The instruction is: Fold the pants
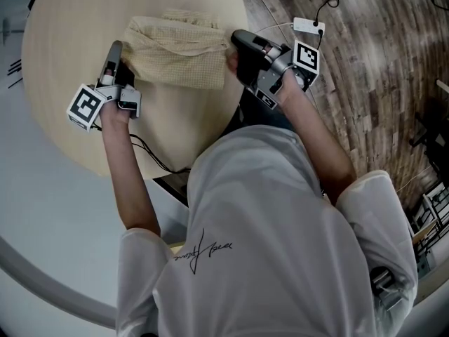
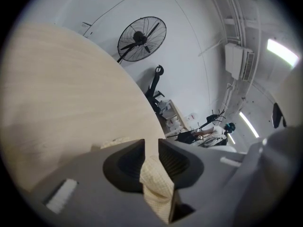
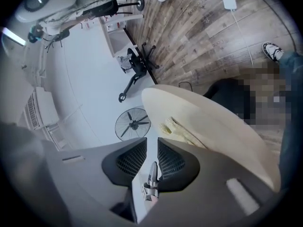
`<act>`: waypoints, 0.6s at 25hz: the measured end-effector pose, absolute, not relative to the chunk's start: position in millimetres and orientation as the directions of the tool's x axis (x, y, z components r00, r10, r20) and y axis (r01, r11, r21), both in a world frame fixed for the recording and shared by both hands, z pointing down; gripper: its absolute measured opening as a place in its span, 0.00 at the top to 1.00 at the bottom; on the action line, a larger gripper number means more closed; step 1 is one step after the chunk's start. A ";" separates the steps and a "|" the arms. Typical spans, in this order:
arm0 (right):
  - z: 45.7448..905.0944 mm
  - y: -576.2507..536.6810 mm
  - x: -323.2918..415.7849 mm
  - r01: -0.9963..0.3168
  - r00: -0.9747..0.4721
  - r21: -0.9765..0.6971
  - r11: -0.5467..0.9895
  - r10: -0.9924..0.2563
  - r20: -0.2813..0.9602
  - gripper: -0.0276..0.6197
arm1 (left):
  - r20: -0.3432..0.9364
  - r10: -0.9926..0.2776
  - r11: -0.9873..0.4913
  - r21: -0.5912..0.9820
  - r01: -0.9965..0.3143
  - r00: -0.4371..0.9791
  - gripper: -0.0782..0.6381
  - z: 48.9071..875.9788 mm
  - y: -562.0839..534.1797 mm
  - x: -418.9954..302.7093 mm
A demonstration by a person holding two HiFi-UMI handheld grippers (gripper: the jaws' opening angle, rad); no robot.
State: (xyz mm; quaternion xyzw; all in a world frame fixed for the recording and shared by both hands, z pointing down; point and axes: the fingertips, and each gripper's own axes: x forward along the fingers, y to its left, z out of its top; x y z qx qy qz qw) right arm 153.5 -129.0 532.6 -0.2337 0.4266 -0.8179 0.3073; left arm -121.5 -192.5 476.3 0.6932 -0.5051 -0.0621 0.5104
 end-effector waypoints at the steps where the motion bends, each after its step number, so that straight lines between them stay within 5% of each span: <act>1: 533.0 -129.8 156.4 0.307 -0.686 -0.845 -0.439 -0.717 0.123 0.88 | 0.431 -0.767 0.026 0.762 -0.647 0.476 0.76 475.6 -191.3 -124.5; 8: 531.8 -131.9 158.7 0.295 -0.678 -0.862 -0.413 -0.726 0.116 0.89 | 0.449 -0.758 -0.018 0.711 -0.703 0.473 0.76 470.6 -188.3 -125.1; 15: 510.3 -135.1 153.5 0.145 -0.747 -0.926 -0.348 -0.653 0.129 0.95 | 0.455 -0.737 -0.043 0.706 -0.707 0.499 0.77 453.7 -191.3 -105.9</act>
